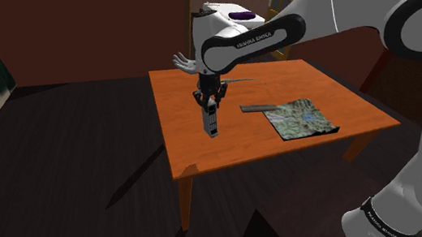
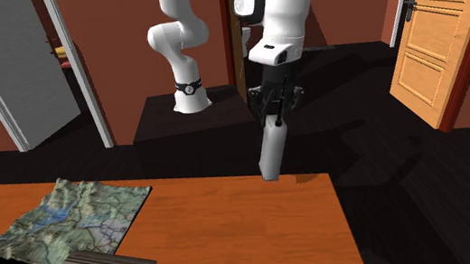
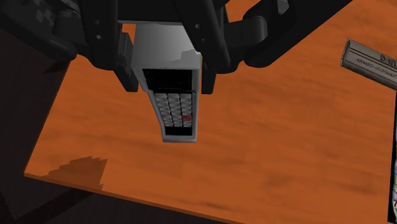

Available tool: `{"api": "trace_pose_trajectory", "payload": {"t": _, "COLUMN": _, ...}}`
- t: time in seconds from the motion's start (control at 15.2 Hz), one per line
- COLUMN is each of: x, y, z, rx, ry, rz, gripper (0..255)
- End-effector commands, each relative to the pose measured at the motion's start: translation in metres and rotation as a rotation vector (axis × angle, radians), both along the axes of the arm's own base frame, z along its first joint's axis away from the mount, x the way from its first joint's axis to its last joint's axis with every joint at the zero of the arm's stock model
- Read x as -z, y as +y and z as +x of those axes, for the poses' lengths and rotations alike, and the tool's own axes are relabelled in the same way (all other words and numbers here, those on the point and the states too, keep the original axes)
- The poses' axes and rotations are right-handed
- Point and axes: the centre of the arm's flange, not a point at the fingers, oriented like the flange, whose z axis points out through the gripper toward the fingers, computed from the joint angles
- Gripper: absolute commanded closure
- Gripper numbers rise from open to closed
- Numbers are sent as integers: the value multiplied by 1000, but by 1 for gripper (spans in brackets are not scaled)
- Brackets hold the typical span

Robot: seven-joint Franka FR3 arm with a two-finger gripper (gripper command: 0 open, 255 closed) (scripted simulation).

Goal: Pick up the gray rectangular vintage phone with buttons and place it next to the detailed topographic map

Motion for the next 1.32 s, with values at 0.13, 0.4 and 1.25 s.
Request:
{"api": "trace_pose_trajectory", "payload": {"t": 0.13, "x": -23, "y": 0, "z": -1, "rx": 0, "ry": 0, "rz": 0, "gripper": 255}}
{"api": "trace_pose_trajectory", "payload": {"t": 0.4, "x": -44, "y": 0, "z": -1, "rx": 0, "ry": 0, "rz": 0, "gripper": 255}}
{"api": "trace_pose_trajectory", "payload": {"t": 1.25, "x": -112, "y": 0, "z": -1, "rx": 0, "ry": 0, "rz": 0, "gripper": 255}}
